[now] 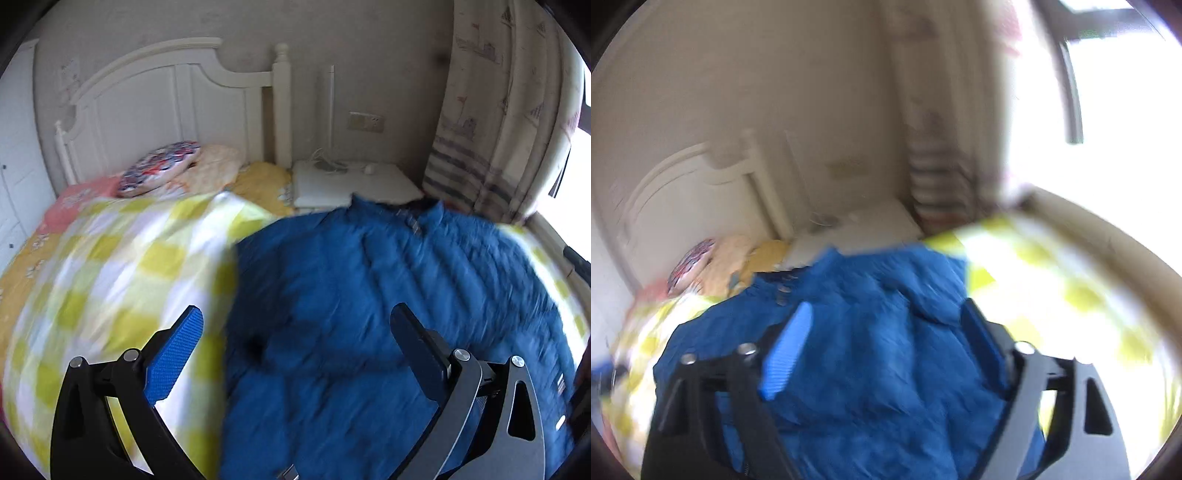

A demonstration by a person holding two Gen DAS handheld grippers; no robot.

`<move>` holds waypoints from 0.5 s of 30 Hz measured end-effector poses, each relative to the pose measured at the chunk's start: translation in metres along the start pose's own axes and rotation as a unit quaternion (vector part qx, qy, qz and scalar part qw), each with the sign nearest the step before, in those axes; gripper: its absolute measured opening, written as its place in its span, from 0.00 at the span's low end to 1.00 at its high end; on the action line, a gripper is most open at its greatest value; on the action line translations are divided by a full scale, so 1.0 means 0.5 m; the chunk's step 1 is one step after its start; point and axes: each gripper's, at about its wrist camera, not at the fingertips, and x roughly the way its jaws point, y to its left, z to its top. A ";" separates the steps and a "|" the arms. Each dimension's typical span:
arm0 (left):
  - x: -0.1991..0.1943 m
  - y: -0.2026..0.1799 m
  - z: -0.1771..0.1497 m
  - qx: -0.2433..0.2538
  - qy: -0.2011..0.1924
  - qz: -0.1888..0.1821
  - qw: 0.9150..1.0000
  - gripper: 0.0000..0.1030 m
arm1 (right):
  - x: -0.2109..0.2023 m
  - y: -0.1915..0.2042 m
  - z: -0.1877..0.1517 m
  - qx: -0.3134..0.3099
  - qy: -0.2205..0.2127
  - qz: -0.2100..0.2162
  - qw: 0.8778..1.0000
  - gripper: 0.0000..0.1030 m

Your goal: Fold large clothes

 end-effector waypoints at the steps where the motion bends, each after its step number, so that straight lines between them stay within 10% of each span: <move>1: 0.028 -0.010 0.020 -0.001 0.008 -0.009 1.000 0.95 | 0.021 0.038 0.007 -0.051 0.017 0.013 0.998 0.85; 8: 0.250 -0.048 0.005 0.006 0.121 0.013 0.993 0.96 | 0.200 0.106 -0.082 -0.172 0.167 0.012 0.971 0.88; 15: 0.270 -0.059 -0.040 0.055 0.082 0.023 0.995 0.96 | 0.232 0.100 -0.106 -0.165 0.160 0.028 0.973 0.93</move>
